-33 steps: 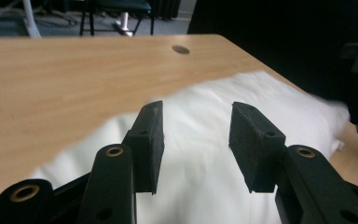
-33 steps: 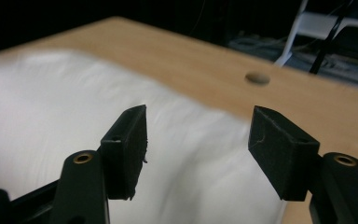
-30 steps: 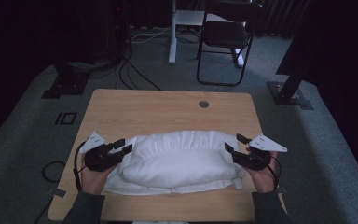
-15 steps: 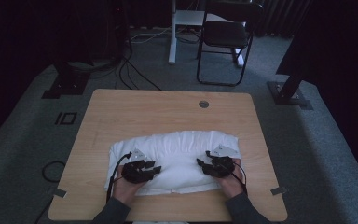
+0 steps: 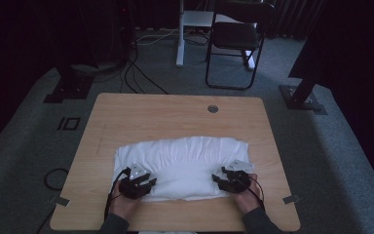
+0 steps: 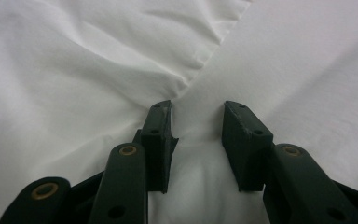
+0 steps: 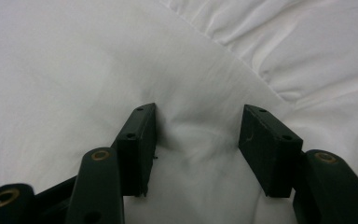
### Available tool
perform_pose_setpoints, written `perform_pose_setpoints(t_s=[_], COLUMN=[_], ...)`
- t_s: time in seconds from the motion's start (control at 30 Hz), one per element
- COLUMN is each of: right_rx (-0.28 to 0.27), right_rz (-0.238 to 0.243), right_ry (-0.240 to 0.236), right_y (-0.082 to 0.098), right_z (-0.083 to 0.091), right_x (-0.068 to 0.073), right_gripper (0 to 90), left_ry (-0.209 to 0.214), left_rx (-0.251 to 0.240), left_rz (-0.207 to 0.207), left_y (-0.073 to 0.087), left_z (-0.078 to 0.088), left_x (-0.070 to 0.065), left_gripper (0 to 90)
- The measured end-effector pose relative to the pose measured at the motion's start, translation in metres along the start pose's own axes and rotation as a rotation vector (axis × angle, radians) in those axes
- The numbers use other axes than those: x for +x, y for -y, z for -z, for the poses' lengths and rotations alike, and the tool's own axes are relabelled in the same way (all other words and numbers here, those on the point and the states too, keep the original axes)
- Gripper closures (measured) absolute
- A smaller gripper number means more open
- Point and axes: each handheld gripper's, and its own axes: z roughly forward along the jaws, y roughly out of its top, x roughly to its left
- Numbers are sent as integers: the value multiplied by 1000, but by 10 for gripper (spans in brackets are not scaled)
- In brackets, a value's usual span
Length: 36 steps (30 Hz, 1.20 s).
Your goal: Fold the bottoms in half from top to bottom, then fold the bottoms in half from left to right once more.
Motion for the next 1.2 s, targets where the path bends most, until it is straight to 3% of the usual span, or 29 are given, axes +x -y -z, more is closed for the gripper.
perform_pose_setpoints(t_s=[0.2, 0.37, 0.53, 0.67, 0.8, 0.87, 1.03, 1.2], right_rx=[-3, -3, 0, -3, -6, -6, -9, -16], right_rz=[-29, -34, -38, -40, -41, -41, -47, -47], right_ry=[-24, -36, -43, -43, -43, -44, -46, -48], right_y=[-12, -20, -24, -24, -24, -24, -23, -22], right_z=[-17, -28, -32, -33, -33, -33, -33, -33], right_x=[-9, -14, -15, -16, -16, -16, -16, -16], right_gripper=[455, 457, 457, 458, 457, 457, 457, 457], left_ry=[-78, -89, -136, -236, -263, -228, -226, -261], left_rx=[-8, 4, -88, -113, -64, -52, 32, 38], left_rz=[31, 70, 132, 173, 298, 346, 395, 355], left_y=[-14, -20, -23, -23, -15, -11, -5, -5], left_z=[-15, -17, 2, 15, 15, 12, -4, -9], left_x=[14, 23, 34, 53, 79, 88, 98, 96], left_gripper=[632, 618, 471, 352, 204, 159, 72, 24])
